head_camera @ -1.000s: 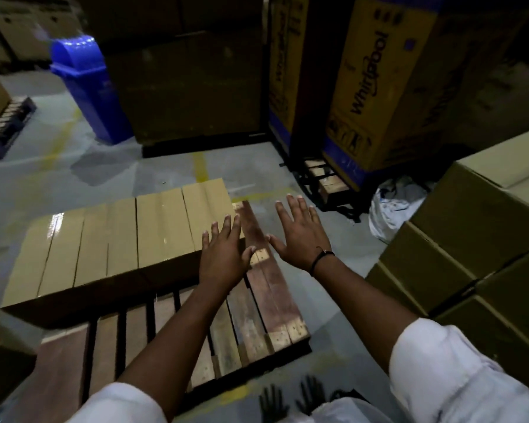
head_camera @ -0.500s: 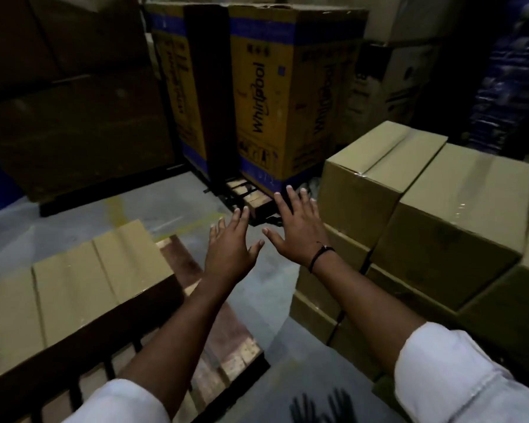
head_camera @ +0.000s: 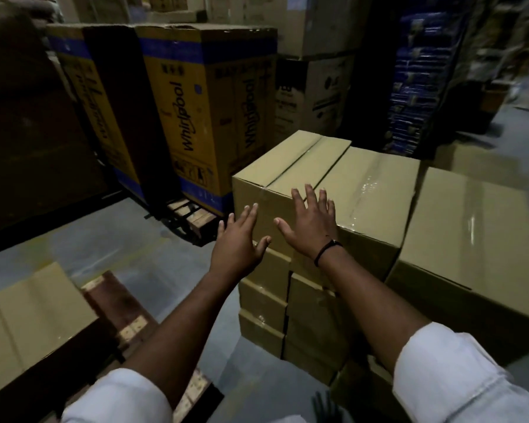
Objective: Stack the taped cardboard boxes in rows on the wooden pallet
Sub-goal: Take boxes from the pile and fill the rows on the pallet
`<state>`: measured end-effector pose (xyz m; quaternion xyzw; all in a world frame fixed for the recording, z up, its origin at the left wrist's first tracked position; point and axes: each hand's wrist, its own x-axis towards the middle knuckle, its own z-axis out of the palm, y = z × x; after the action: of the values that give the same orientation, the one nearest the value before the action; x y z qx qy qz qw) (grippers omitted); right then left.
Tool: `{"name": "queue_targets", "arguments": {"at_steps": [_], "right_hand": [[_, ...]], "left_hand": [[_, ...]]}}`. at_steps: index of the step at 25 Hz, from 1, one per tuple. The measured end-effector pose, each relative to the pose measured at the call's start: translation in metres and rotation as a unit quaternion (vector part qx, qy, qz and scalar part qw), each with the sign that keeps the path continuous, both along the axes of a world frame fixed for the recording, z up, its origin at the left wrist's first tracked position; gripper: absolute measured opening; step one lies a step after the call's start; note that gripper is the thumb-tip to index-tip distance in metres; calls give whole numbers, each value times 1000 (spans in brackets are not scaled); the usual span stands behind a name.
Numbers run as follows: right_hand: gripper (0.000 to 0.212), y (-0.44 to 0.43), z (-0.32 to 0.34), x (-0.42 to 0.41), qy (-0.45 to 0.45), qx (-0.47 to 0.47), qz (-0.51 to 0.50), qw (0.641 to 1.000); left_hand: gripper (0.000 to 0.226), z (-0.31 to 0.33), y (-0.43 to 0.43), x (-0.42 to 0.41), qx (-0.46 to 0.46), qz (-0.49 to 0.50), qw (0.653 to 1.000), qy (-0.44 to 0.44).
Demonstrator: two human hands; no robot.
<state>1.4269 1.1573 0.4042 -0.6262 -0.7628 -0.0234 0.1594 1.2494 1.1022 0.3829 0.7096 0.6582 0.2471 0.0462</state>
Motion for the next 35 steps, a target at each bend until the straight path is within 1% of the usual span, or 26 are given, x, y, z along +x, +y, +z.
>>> {"name": "queue_targets", "arguments": {"at_steps": [3,6,9,14,21,26,31,35], "right_hand": [[85,15,-4,39,0,-45,-35,998],[83,35,-11,65,-3,-99,-45,994],[84,39,-21,67,-1,-121,-57,991],[85,68,-33,38,-20,-143,-53,988],[88,127,-33,-22,-8,-140,-83,987],[94,157,-40,-54,-2,-150,-141,979],[96,171,-37,-64,-16,-162,-178,971],[99,188,-34,-63,-31,-190,-185,964]], "left_hand": [[82,-2,20,35,-10,-25,999,16],[82,-4,47,55,-28,-15,999,28],[81,-5,52,50,-35,-11,999,29],[79,-14,86,20,-47,-9,998,36],[77,-27,152,-55,-53,-31,997,47],[71,-30,191,-98,-61,-59,995,46],[69,-19,236,-103,-44,-126,989,60],[76,-12,273,-92,-51,-146,984,91]]}}
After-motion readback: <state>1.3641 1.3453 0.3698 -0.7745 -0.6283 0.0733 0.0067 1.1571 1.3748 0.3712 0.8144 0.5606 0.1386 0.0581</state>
